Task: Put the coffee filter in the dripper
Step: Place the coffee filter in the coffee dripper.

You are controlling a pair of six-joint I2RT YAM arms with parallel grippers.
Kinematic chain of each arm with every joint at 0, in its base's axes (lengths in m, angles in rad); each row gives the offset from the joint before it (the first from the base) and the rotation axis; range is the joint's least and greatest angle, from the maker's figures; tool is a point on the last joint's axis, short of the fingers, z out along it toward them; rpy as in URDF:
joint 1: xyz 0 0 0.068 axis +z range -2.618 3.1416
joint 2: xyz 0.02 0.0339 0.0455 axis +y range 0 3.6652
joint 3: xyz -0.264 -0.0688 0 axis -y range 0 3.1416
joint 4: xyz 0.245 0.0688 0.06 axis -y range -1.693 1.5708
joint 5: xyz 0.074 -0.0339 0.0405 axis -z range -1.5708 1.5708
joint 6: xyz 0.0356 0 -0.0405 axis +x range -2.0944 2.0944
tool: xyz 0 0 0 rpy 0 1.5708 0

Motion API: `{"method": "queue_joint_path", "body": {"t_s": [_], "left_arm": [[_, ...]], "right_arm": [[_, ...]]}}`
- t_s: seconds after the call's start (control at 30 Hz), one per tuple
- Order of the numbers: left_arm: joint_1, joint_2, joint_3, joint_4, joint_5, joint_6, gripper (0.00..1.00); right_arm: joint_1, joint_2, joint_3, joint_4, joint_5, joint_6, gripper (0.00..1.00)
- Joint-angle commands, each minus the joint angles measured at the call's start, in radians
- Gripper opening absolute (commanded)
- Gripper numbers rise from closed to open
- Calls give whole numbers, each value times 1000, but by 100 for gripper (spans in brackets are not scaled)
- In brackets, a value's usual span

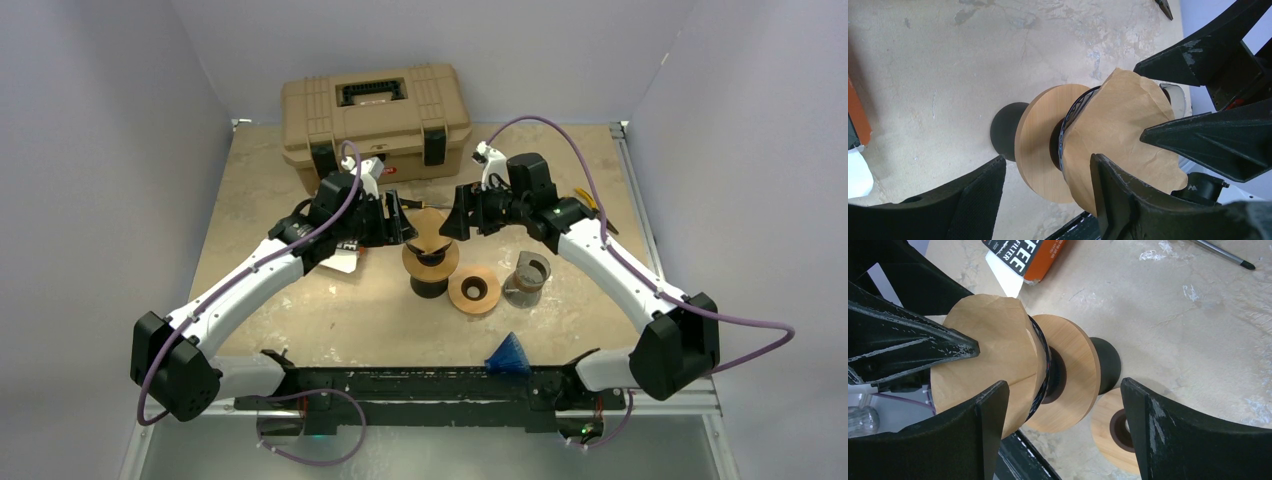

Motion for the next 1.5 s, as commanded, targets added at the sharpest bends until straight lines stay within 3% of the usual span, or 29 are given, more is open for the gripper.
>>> {"method": "queue_joint_path", "body": {"t_s": [0.0,0.47,0.83,1.2,1.47], "left_arm": [[6,-29,-4,32,3,4,62],[6,-54,8,73,18,18,69],[6,-193,-14,154,-34,50,76],[6,-365,-152,270,-115,111,89],[6,-508,-344,489,-21,166,92]], "right_arm": [[-3,-15,-15,16,-4,-8,85],[-3,-36,39,4,12,-22,90],[-2,-144,51,75,73,1,95],[-2,-264,-30,192,121,13,97],[-2,-298,-71,242,117,19,97]]}}
